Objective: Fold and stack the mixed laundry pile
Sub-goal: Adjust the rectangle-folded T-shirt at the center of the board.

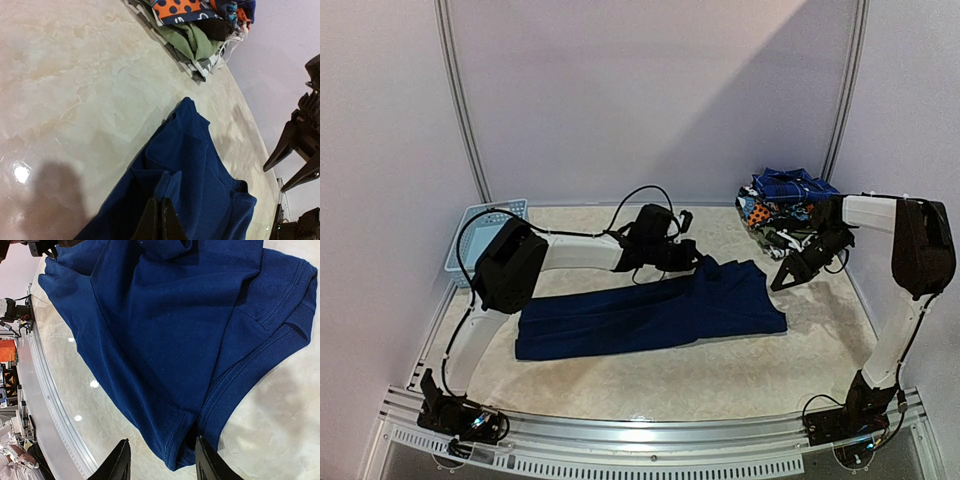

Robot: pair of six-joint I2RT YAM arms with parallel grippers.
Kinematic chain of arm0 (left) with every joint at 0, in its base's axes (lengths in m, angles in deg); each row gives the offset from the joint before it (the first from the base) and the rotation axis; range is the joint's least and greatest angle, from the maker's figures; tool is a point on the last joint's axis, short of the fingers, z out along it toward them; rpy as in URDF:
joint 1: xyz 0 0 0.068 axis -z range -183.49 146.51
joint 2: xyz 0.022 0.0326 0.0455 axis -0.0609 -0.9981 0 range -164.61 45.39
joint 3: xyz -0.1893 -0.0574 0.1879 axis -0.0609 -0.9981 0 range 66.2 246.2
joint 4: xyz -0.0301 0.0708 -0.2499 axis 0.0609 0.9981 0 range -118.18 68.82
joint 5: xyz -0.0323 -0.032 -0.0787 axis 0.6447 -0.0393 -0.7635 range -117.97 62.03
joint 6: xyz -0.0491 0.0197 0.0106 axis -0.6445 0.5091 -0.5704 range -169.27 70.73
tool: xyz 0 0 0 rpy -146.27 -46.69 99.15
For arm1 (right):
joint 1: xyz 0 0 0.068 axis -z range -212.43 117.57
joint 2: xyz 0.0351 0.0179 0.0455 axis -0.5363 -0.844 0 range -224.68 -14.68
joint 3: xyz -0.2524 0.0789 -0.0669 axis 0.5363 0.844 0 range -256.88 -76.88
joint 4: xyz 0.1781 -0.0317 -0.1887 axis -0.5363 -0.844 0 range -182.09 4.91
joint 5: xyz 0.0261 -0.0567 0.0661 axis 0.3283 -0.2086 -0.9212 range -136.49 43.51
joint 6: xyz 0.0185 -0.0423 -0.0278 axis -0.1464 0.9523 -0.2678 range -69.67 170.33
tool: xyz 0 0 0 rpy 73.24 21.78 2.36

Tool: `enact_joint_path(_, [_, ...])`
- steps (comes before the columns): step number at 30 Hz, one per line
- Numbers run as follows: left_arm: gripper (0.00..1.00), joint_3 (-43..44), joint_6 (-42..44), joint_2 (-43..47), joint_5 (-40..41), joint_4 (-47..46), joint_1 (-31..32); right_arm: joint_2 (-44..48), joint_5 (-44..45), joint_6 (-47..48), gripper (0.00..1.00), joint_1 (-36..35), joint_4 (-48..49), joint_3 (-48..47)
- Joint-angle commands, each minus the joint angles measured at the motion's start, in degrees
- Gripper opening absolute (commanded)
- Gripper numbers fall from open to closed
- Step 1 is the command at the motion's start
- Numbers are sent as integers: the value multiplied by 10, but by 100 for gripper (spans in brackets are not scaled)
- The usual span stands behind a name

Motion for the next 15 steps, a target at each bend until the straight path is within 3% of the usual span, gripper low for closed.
enact_joint_path(1, [0,-23,-51,4,22,-1,-13,-11,-10,9,44,-1,-6,3])
enact_joint_path(11, [1,-45,-69,25,50,86,-16,-17,-11,10,44,0,-7,-5])
enact_joint_path(15, [10,-51,-65,42,65,99,-15,-17,-11,8,44,-2,-6,-15])
